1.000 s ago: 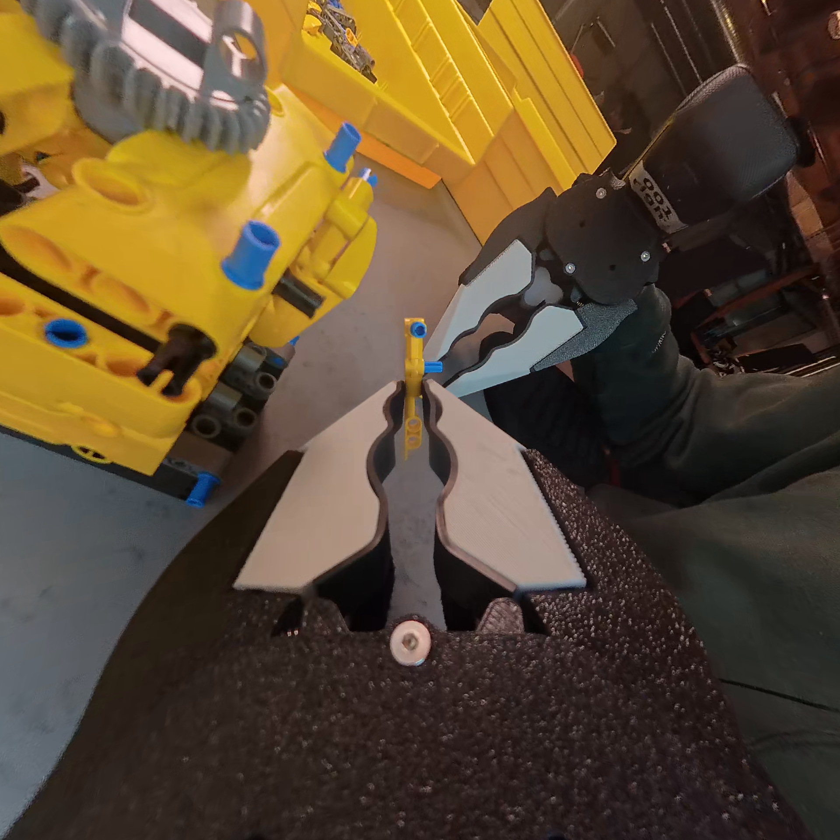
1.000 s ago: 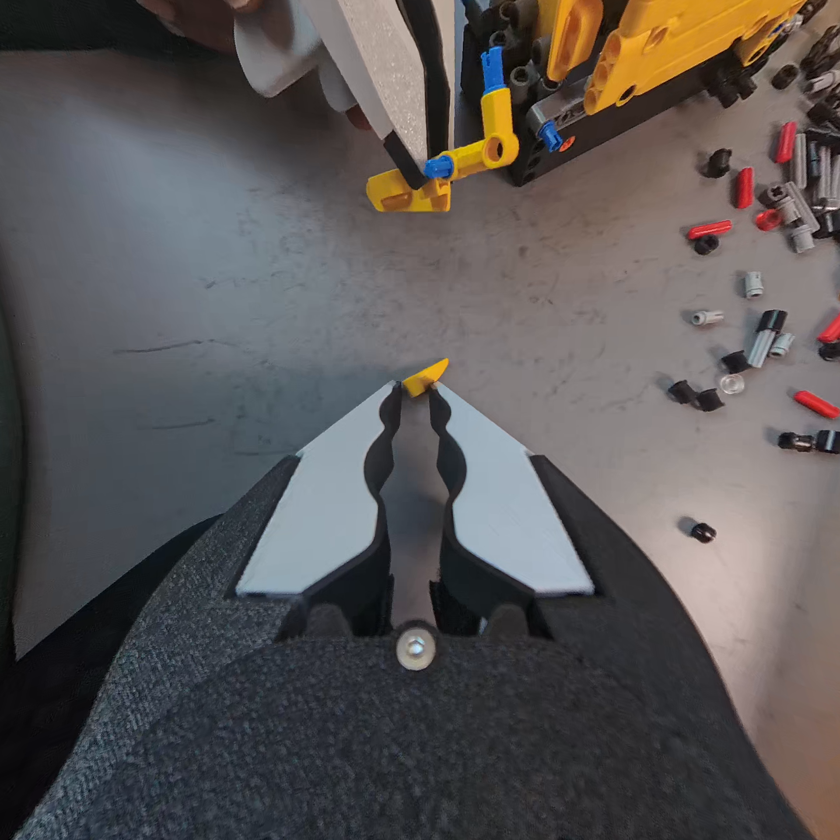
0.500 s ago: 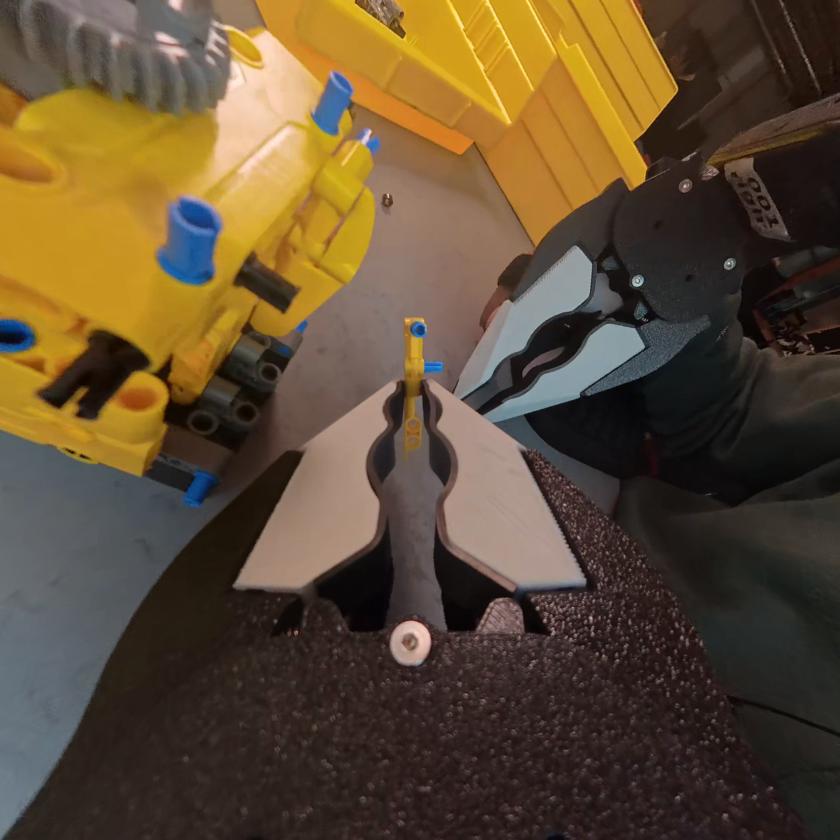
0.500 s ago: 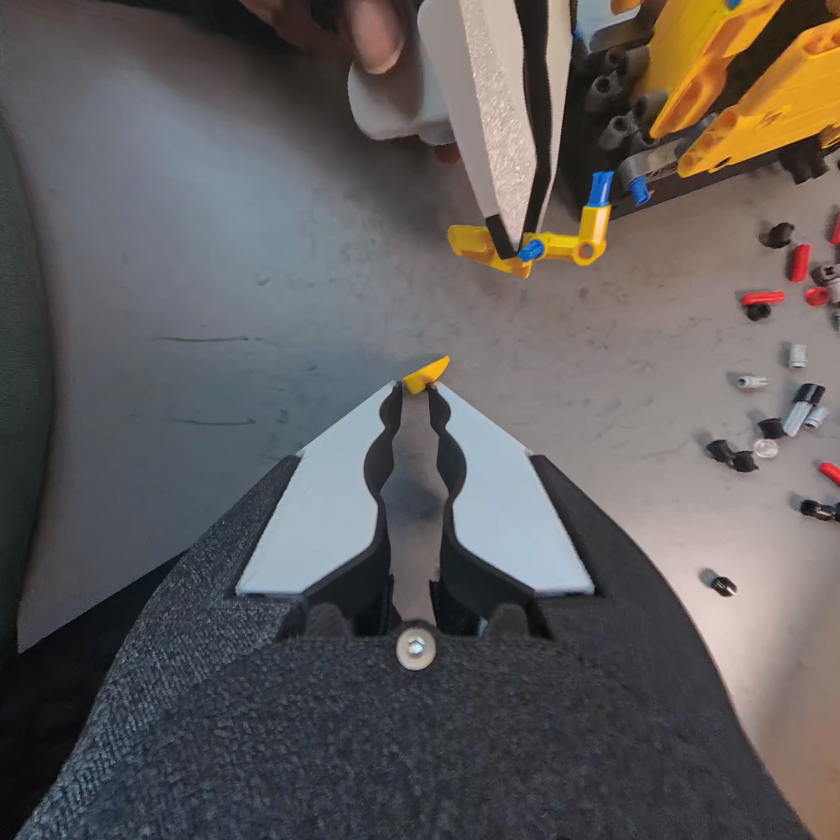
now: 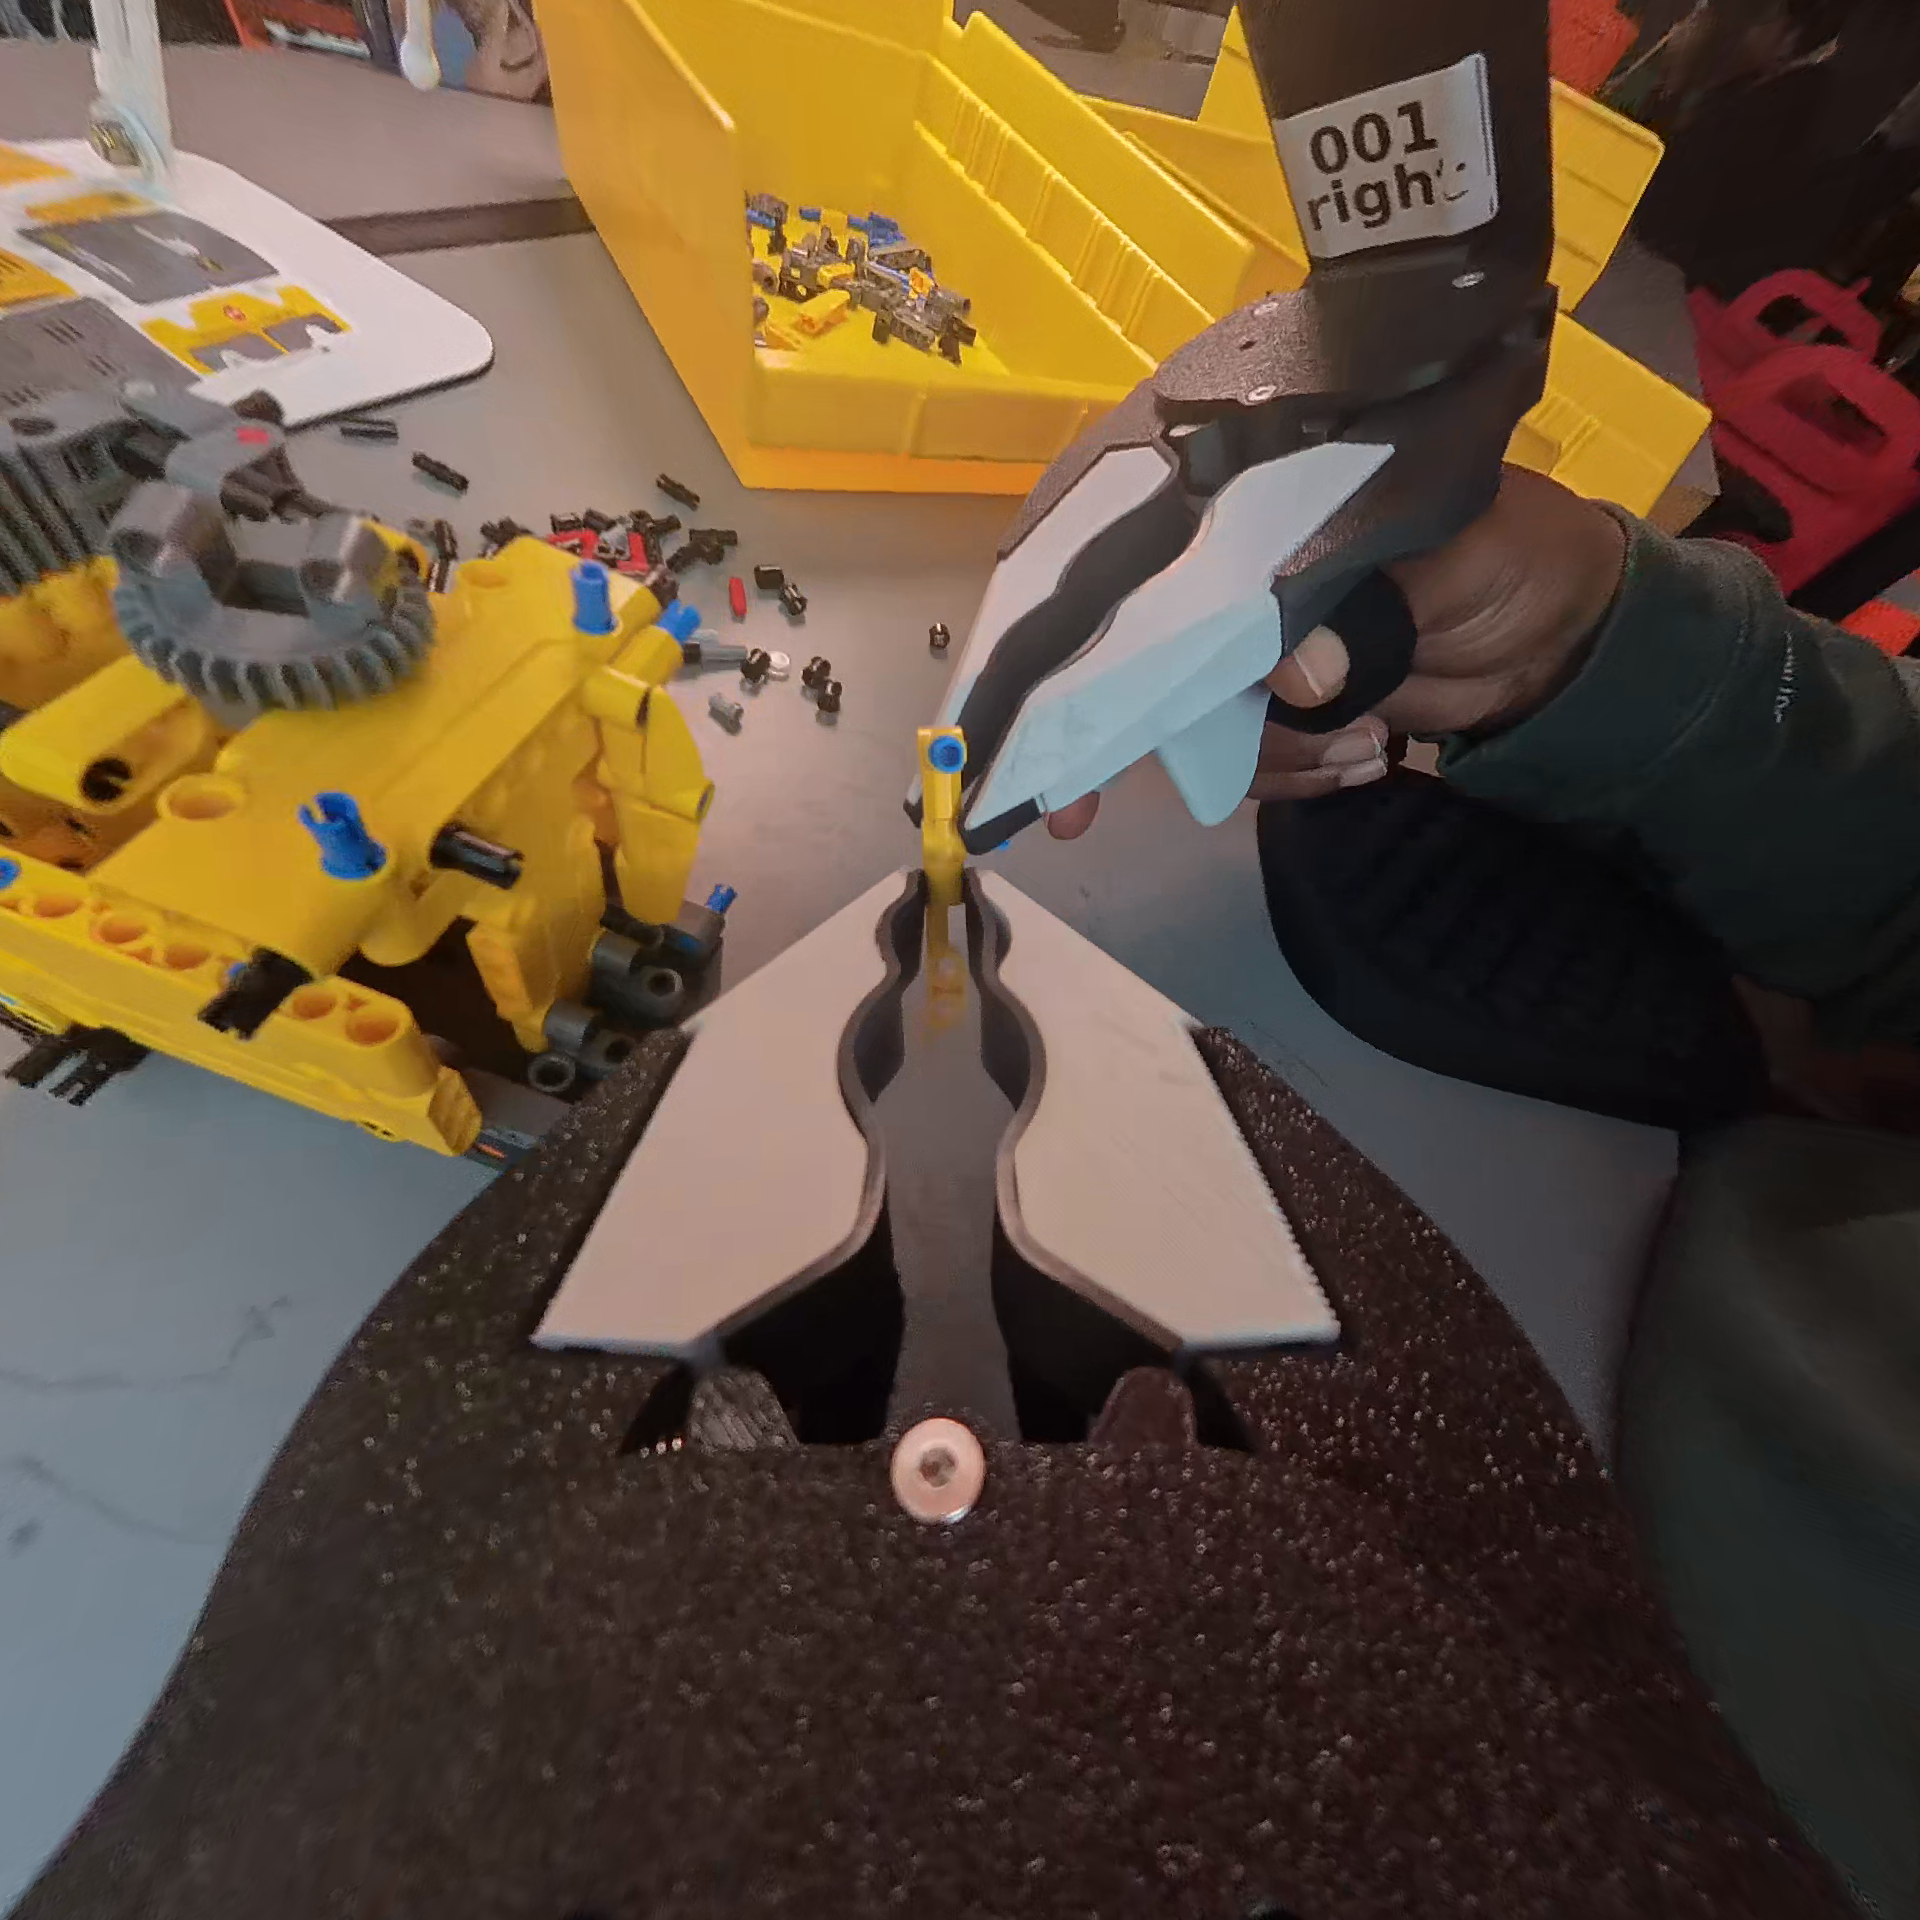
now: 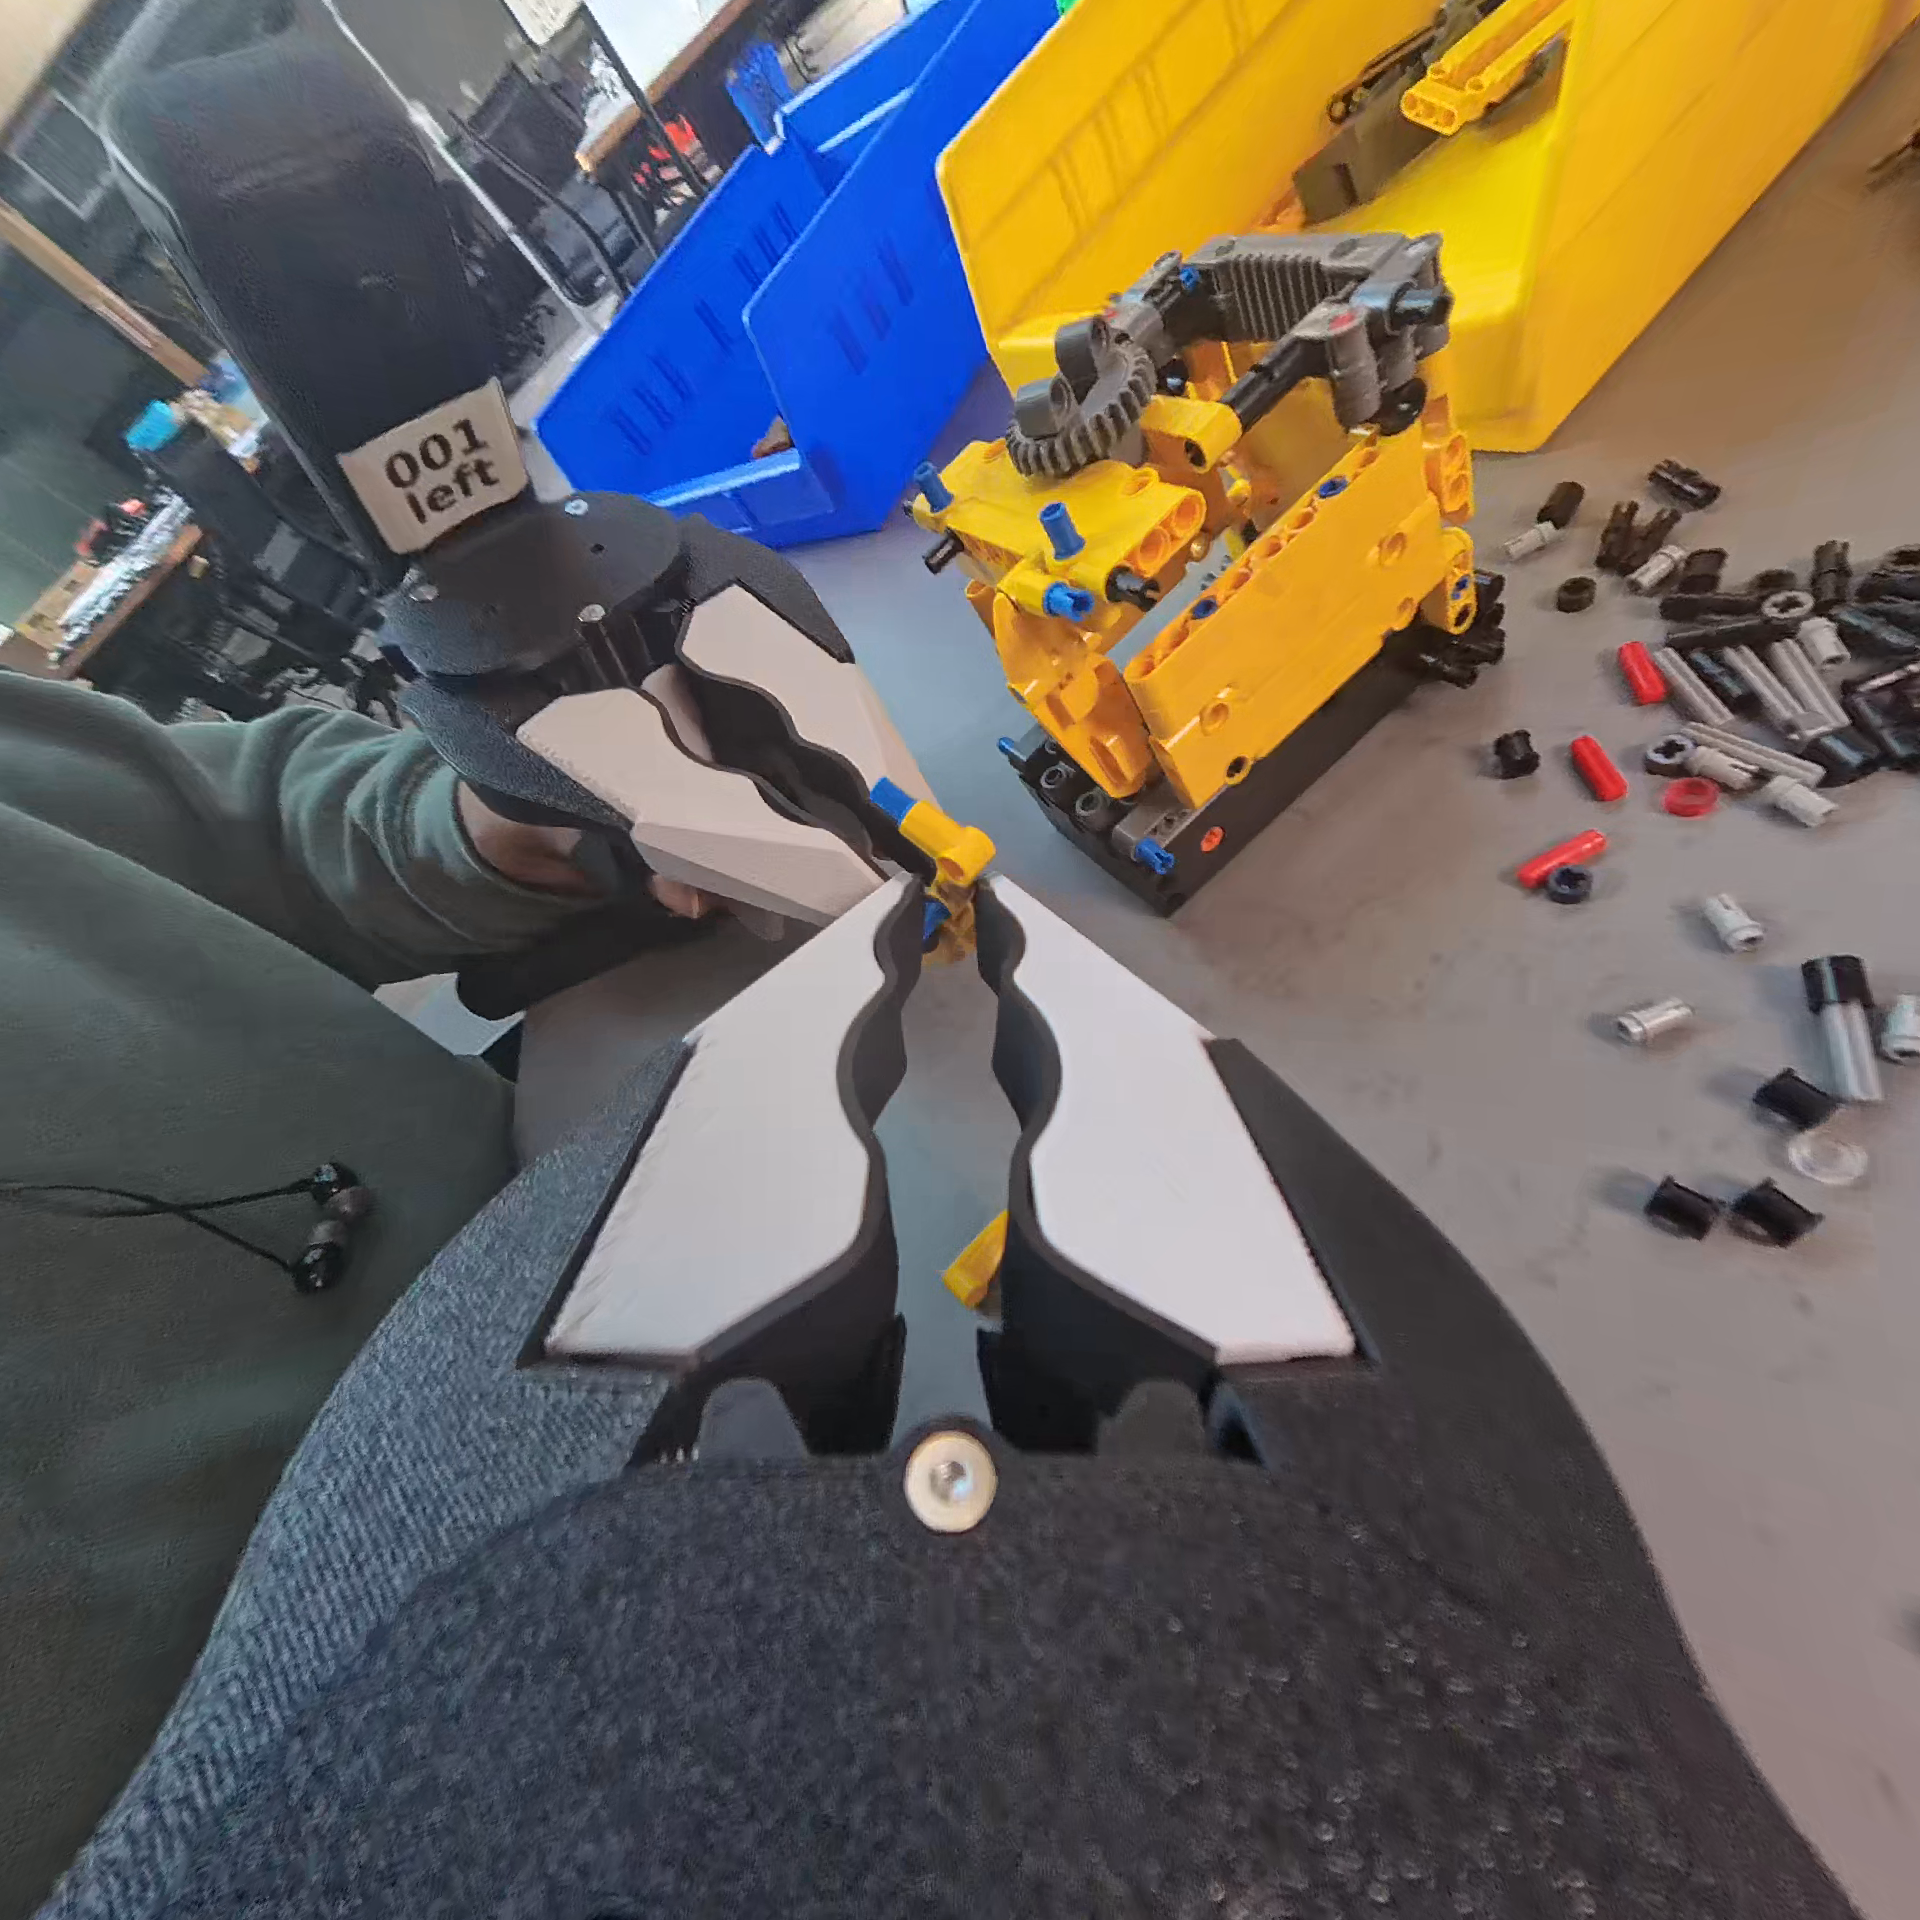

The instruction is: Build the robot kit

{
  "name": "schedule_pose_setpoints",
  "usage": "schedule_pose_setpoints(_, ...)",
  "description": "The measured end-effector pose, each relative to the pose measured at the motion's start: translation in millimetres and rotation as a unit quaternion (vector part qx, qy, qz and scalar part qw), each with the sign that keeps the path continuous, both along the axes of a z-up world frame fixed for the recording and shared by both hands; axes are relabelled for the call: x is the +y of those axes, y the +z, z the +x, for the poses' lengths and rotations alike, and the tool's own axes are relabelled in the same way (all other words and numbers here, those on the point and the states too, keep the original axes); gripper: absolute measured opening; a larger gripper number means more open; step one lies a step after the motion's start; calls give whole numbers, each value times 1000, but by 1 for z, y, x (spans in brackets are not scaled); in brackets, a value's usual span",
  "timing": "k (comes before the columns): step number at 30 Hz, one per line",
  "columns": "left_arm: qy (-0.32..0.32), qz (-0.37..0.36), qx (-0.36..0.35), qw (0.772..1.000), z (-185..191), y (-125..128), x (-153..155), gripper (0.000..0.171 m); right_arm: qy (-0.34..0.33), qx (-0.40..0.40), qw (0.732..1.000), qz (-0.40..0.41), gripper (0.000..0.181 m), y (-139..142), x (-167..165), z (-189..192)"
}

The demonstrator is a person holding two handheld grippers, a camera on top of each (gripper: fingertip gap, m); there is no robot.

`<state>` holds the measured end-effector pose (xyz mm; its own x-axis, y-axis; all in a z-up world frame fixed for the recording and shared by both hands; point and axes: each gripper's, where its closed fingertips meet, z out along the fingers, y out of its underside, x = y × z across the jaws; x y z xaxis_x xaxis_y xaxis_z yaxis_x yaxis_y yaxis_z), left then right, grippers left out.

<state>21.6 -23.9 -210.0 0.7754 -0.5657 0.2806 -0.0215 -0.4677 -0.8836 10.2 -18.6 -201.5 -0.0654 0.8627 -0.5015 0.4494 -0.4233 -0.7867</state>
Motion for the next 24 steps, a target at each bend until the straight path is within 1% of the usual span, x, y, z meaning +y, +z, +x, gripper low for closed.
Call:
schedule_pose_setpoints(2, -21, 33, 5, 999, 5, 9, -4, 7, 34, 33, 999, -5, 7, 12, -5, 2)
schedule_pose_setpoints(4, -85, 40, -19, 995, 17, 16, -17, 13, 99, 48, 994, -22, 7, 21, -14, 12)
schedule_pose_setpoints(5, -121, 29, -56, 991, 23, 22, -25, 18, 134, 50, 989, -39, 7, 25, -20, 18)
schedule_pose_setpoints(6, -143, 19, -101, 984, 27, 30, -30, 23, 157, 60, 985, -47, 7, 29, -22, 22)
schedule_pose_setpoints(8, -170, 7, -178, 969, 26, 43, -35, 24, 229, 93, 966, -78, 7, 43, -36, 33)
schedule_pose_setpoints(10, -189, 5, -224, 956, 24, 53, -39, 24, 262, 107, 955, -84, 7, 47, -43, 35)
schedule_pose_setpoints(11, -204, 0, -234, 950, 25, 55, -43, 24, 273, 114, 951, -89, 7, 48, -46, 34)
schedule_pose_setpoints(14, -240, -7, -250, 938, 31, 59, -52, 21, 295, 139, 937, -122, 6, 55, -56, 32)
schedule_pose_setpoints(16, -245, -13, -252, 936, 33, 58, -53, 14, 303, 139, 935, -122, 6, 54, -60, 33)
schedule_pose_setpoints(19, -252, -26, -272, 928, 33, 60, -54, 13, 299, 144, 936, -113, 6, 56, -60, 33)
schedule_pose_setpoints(20, -248, -30, -280, 927, 32, 60, -53, 13, 291, 146, 939, -110, 6, 56, -59, 31)
schedule_pose_setpoints(22, -221, -35, -293, 929, 24, 60, -44, 11, 253, 141, 952, -96, 7, 55, -50, 25)
schedule_pose_setpoints(23, -207, -38, -301, 930, 20, 59, -40, 7, 231, 134, 961, -79, 7, 53, -43, 23)
schedule_pose_setpoints(24, -191, -44, -307, 931, 15, 58, -35, 7, 212, 122, 968, -61, 8, 51, -37, 23)
